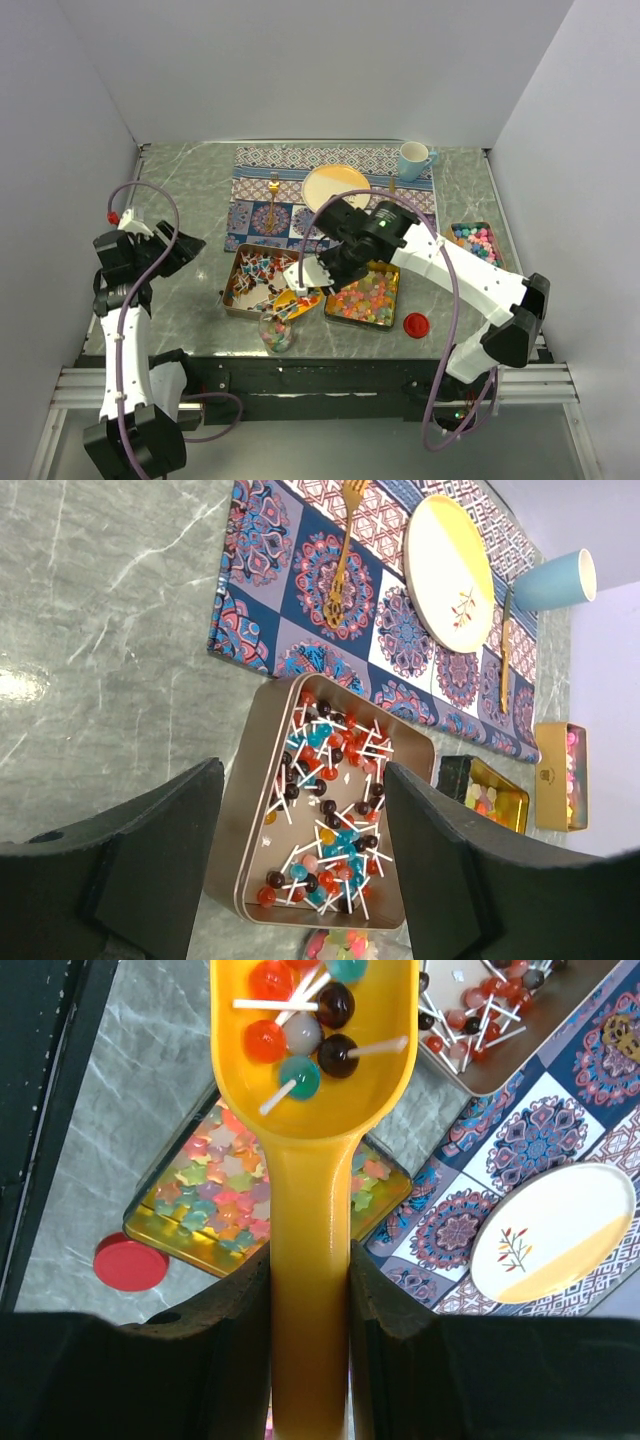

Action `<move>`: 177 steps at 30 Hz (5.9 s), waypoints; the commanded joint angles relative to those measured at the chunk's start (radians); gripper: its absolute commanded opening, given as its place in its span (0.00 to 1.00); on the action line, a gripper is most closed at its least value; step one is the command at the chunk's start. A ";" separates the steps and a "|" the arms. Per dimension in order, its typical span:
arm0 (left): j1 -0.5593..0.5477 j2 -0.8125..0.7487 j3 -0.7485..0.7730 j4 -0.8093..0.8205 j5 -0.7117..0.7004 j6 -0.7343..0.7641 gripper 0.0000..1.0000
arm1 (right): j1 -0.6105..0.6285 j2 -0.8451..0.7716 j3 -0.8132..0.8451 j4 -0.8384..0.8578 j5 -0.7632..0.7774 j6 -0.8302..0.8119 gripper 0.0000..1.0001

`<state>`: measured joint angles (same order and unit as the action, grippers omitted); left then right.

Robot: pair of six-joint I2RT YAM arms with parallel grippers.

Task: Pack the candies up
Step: Place the fake candies in the packing bottle, then scoop the fake candies from the storage box.

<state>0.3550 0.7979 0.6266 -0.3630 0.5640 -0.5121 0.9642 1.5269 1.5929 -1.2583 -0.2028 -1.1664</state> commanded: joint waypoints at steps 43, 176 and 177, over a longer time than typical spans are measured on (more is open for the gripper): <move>0.002 0.033 -0.016 0.107 0.172 -0.143 0.73 | -0.037 -0.022 -0.029 -0.069 0.440 -0.010 0.00; -0.125 0.776 0.548 0.032 0.128 0.067 0.68 | -1.334 0.224 -0.379 0.335 -0.069 0.502 0.00; -0.123 0.774 0.548 0.033 0.129 0.063 0.68 | -1.338 0.214 -0.389 0.345 -0.075 0.501 0.00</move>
<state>0.2340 1.5700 1.1339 -0.3420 0.6594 -0.4572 -0.3504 1.8160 1.2434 -1.0000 -0.1902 -0.6395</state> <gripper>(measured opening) 0.681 0.350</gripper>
